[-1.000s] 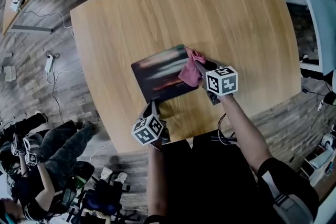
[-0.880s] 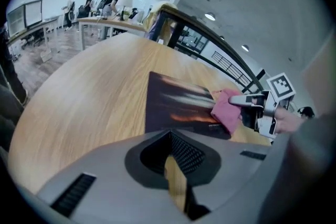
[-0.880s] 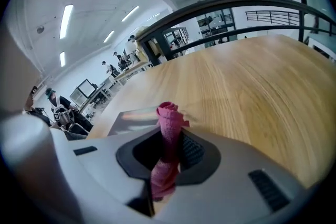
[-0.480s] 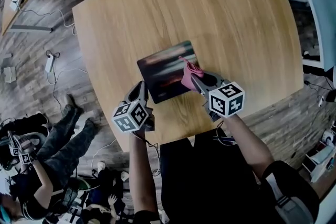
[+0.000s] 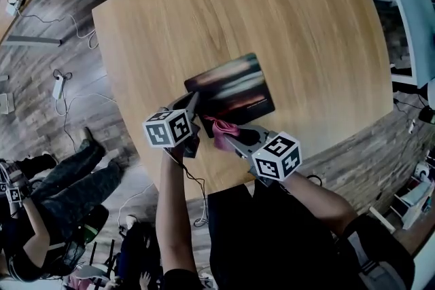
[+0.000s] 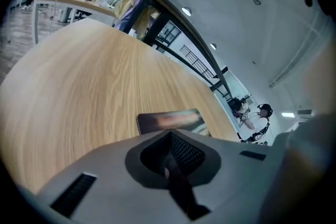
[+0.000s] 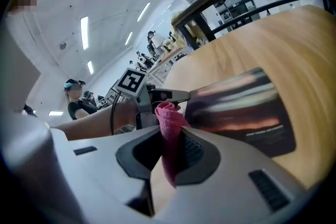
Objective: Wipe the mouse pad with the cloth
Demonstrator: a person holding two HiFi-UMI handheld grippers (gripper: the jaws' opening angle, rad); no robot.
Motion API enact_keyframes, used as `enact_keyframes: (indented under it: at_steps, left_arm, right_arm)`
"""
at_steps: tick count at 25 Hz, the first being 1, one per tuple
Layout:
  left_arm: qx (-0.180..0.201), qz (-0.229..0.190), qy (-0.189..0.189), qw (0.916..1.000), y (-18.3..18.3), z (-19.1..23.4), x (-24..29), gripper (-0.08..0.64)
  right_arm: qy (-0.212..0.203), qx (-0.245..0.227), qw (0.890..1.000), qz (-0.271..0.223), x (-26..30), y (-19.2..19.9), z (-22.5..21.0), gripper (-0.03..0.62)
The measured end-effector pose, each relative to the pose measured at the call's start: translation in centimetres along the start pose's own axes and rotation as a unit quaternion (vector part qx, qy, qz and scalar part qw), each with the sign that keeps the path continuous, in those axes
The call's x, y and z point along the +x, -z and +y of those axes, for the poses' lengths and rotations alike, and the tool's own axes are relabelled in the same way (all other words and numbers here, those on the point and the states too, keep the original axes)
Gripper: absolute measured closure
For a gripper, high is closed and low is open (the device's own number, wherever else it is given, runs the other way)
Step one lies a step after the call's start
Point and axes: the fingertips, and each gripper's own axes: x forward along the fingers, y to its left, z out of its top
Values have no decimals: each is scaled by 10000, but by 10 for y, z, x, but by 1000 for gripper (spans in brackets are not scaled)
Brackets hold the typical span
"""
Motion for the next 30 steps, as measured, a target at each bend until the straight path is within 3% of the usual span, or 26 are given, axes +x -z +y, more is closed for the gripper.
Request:
enact_keyframes:
  at_steps: [4, 11, 16, 27, 30]
  left_arm:
    - [88, 113, 185, 9997, -4, 3, 5, 537]
    - [154, 554, 243, 9981, 2, 12, 18, 537]
    - [165, 764, 16, 9969, 5, 13, 20, 537]
    - [484, 1178, -578, 9902, 10, 13, 22, 537]
    - [382, 1217, -612, 9899, 13, 14, 21, 537]
  right_arm:
    - [-27, 15, 9993, 375, 34, 23, 5, 526]
    - [268, -391, 9969, 631, 71, 26, -7, 526]
    - [508, -574, 9935, 840, 87, 32, -26, 526]
    - [598, -555, 9923, 927, 85, 31, -37, 526]
    - [594, -558, 9924, 921, 82, 29, -41, 526]
